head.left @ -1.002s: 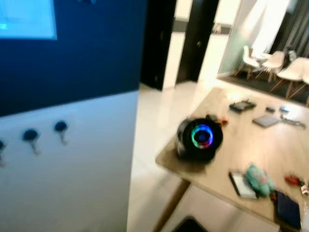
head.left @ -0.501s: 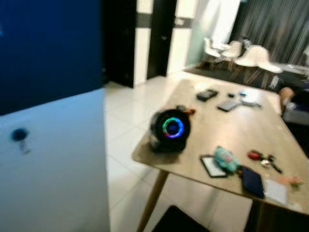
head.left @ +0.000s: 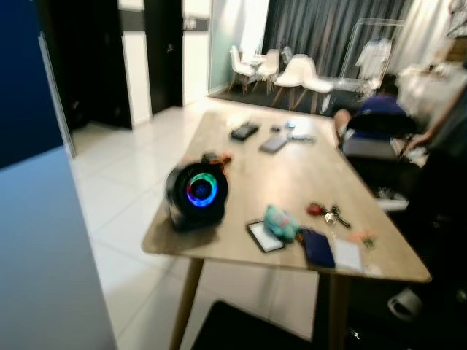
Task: Hang keys on a hook
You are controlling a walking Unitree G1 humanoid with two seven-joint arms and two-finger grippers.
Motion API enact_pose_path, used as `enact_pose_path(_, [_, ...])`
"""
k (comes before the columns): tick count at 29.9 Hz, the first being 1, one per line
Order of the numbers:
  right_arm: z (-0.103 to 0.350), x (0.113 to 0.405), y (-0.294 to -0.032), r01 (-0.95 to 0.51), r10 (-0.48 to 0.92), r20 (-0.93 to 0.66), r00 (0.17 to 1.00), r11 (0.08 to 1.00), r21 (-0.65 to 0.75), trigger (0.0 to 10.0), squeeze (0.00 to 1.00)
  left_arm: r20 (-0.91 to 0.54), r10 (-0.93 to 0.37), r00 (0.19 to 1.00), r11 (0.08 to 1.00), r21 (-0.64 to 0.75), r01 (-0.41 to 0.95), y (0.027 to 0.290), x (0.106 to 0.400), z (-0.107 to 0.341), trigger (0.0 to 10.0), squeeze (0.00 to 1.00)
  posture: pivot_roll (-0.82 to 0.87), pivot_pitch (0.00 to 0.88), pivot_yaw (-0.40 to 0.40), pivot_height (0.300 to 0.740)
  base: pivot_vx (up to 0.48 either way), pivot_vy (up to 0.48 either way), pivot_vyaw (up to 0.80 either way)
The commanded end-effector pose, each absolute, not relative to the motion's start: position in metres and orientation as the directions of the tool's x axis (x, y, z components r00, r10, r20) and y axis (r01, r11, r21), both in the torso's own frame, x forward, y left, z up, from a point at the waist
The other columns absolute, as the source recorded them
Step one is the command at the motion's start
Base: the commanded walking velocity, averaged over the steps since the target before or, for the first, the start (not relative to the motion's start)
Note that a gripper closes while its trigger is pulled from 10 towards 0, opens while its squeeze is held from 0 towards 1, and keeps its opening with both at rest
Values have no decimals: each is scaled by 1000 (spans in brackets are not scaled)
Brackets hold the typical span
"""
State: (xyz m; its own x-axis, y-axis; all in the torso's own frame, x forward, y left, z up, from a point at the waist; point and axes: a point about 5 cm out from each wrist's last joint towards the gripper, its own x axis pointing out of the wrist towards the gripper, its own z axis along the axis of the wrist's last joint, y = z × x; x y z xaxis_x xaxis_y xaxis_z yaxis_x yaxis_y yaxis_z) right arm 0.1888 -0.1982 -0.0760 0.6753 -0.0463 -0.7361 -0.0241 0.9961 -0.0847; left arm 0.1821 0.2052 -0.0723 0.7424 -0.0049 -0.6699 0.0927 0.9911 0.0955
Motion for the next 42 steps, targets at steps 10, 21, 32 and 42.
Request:
enact_pose_path(10, [-79, 183, -195, -100, -9, -751, 661, 990, -100, 10000, 0, -674, 24, 738, 998, 57, 20, 207, 172, -76, 10000, 0, 65, 29, -56, 740, 0, 0, -661])
enact_pose_path(21, [-82, 179, -191, -96, -6, -764, 645, 991, -88, 10000, 0, -650, 1, 760, 995, 73, 62, 206, 178, -73, 10000, 0, 64, 30, -53, 740, 0, -384, 0])
enact_pose_path(32, [-84, 177, -190, -99, -8, -773, 635, 991, -92, 10000, 0, -637, -3, 771, 996, 68, 60, 203, 179, -72, 10000, 0, 66, 32, -52, 740, 0, -480, 0])
enact_pose_path(42, [-82, 180, -186, -93, -8, -763, 646, 992, -90, 10000, 0, -644, -16, 765, 995, 68, 78, 203, 182, -71, 10000, 0, 70, 41, -42, 740, 0, -192, 0])
